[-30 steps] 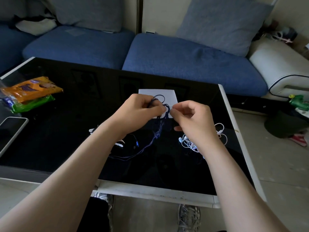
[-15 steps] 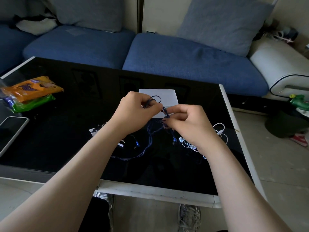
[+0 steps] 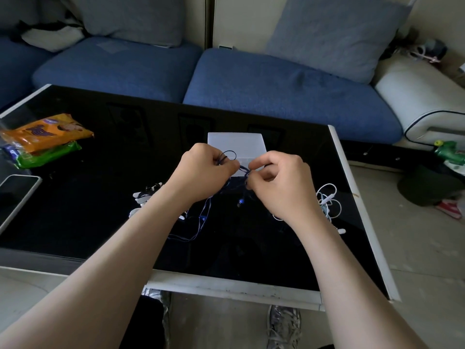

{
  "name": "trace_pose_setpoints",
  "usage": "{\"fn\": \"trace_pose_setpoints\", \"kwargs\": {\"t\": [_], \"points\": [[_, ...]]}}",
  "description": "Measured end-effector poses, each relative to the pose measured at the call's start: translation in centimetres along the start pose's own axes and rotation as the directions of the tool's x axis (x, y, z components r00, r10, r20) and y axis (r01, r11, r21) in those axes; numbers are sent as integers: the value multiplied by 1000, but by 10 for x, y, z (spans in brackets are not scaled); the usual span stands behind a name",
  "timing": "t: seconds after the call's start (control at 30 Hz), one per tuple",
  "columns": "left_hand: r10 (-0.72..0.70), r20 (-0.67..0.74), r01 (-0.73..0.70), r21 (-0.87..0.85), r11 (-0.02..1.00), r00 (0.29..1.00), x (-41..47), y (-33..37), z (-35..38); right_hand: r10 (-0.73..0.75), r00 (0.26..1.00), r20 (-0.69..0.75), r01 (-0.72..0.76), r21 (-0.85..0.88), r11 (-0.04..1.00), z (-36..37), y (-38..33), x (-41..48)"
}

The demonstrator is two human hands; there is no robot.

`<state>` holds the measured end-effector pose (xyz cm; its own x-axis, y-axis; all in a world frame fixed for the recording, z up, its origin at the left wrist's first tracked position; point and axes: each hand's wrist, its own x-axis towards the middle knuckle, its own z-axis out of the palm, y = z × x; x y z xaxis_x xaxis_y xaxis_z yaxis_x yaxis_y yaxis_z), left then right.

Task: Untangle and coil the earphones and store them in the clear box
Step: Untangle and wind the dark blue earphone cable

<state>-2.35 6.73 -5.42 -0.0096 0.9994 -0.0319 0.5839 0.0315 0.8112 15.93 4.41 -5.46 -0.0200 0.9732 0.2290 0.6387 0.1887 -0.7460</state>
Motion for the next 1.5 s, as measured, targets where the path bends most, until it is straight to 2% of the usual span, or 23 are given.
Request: {"fn": "trace_pose_setpoints", "kwargs": {"t": [0.1,0.27,0.53,0.63,0.77,0.93,1.13,1.2,1.3,1.33,1.4,1.5], "points": [[-12,52,12,9,1000,999,-1,2,0,-38,996,82,42,-51,998,-1,1,-2],[-70,106,71,2,998,992,-1,6,-2,-139,987,76,145,-88,985,0,7,-2],[-210,200,235,-112,966,957,-4,11,-5,-317,947,53,322,-165,932,3,6,-6],[-225,244,269,-164,949,943,-5,12,-5,-322,940,112,338,-180,924,3,5,-5],[-227,247,258,-97,961,942,-4,8,-4,-287,934,212,331,-217,918,4,5,-7],[-200,221,221,-76,972,954,-6,7,-2,-164,942,294,277,-402,873,5,3,-9],[-150,160,174,-150,973,976,-3,2,-5,-97,968,233,201,-482,853,5,11,-7],[-112,122,128,-135,983,986,-2,-1,-8,-65,978,198,134,-360,923,4,14,-6],[-83,55,86,-67,994,995,0,-7,-8,49,993,109,-51,9,999,0,12,-3],[-75,37,76,-29,997,997,1,-9,-7,98,990,98,-112,148,983,-1,8,-2],[-71,32,71,23,997,997,2,-11,-5,176,980,94,-199,423,884,0,1,1],[-62,75,55,94,994,995,0,-8,-3,247,969,27,-195,698,689,4,-11,4]]}}
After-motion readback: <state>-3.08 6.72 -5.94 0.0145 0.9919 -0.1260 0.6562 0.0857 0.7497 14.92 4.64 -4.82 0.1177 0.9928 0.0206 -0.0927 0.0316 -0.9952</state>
